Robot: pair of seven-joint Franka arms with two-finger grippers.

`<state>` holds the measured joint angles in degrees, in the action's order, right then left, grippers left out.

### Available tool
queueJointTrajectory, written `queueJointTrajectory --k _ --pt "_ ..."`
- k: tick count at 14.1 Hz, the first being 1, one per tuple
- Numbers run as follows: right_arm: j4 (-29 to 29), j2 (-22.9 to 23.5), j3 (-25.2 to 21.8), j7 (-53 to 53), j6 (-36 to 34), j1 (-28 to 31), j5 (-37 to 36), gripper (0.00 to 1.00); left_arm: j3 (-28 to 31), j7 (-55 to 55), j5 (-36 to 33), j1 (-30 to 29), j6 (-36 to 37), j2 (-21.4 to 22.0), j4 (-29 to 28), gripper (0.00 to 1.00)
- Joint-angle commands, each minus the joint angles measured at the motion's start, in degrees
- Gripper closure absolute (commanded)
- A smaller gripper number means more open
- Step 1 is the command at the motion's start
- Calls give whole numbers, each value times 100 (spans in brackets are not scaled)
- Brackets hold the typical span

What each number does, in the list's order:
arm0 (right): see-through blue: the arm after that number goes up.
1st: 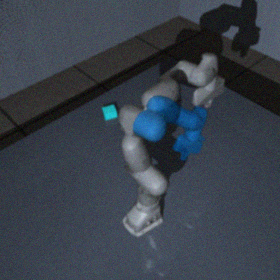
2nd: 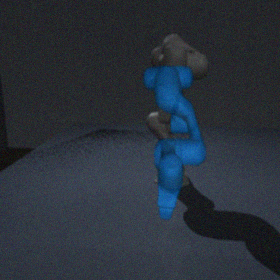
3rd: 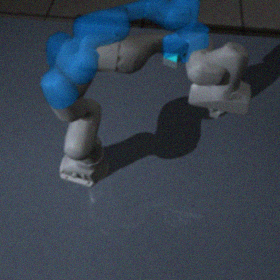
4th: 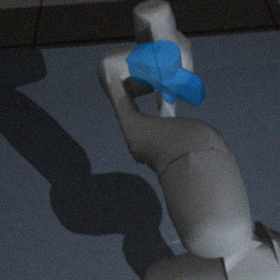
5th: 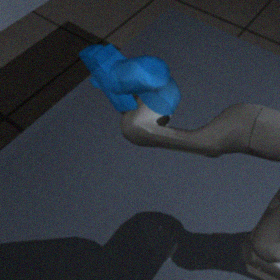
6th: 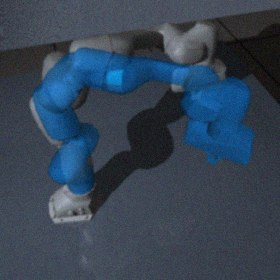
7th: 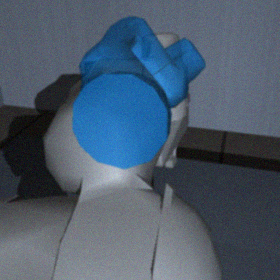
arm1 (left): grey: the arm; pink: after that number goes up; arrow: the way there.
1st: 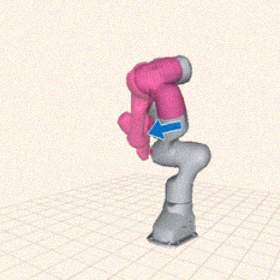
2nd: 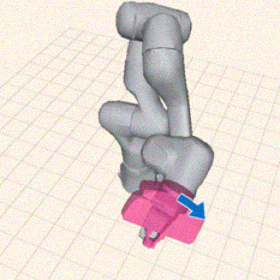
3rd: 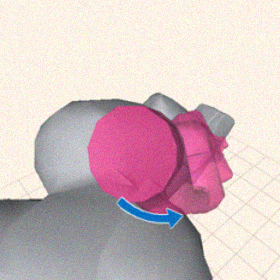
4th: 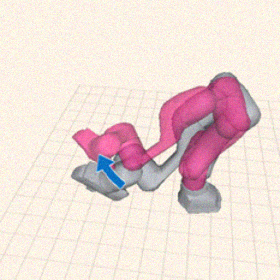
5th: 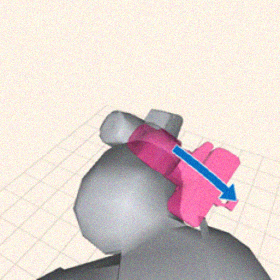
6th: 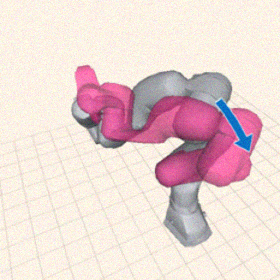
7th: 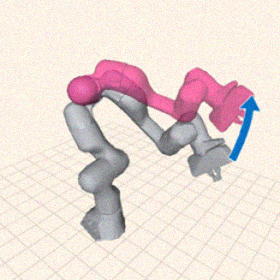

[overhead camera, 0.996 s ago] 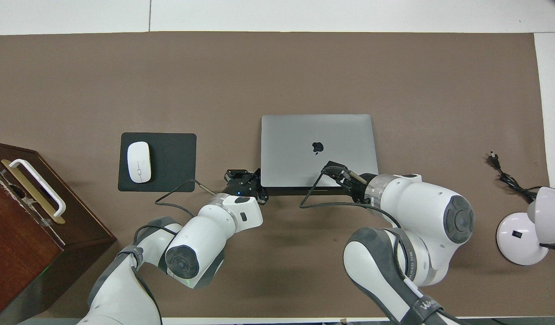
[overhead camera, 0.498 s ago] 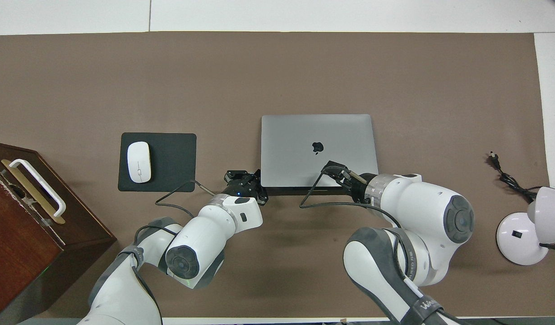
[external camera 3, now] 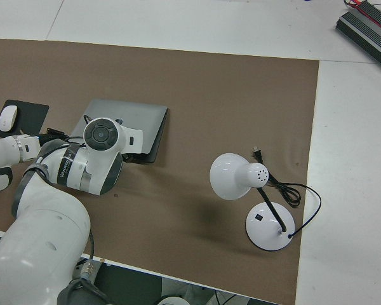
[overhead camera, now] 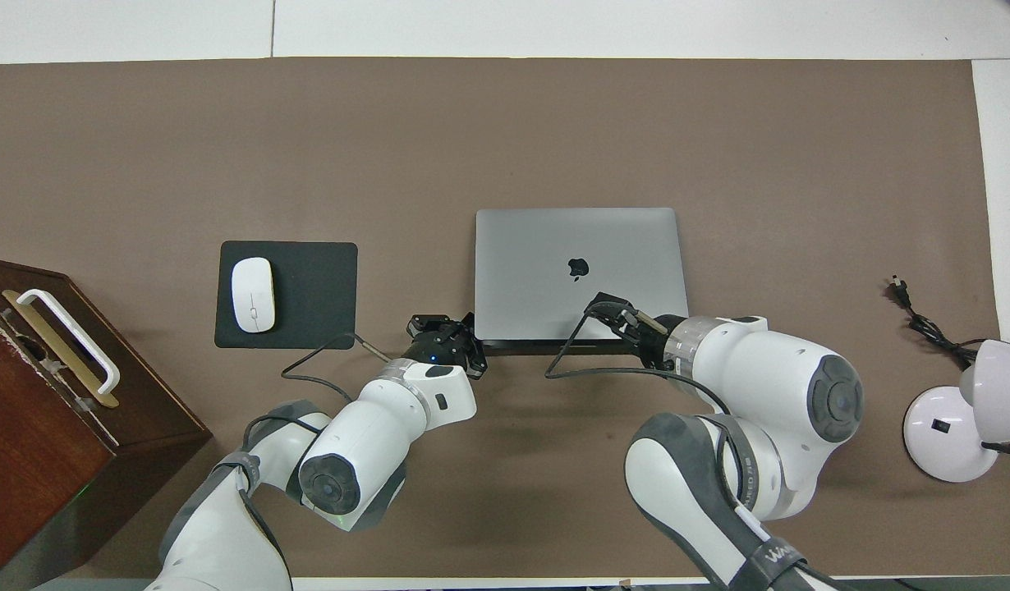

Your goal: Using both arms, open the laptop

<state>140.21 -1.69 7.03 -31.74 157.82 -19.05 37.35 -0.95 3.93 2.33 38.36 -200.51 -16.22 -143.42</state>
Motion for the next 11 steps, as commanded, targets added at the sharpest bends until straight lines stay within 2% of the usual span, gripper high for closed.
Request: queueJointTrajectory --k 1,4,11 --pt "-73 64 52 317 47 77 264 0 60 29 66 207 -41 242 -257 100" --pt "-82 64 44 317 47 77 264 0 60 12 66 207 -41 426 -397 100" --pt "-108 64 44 317 47 77 273 0 42 -15 75 224 -41 427 -336 100"
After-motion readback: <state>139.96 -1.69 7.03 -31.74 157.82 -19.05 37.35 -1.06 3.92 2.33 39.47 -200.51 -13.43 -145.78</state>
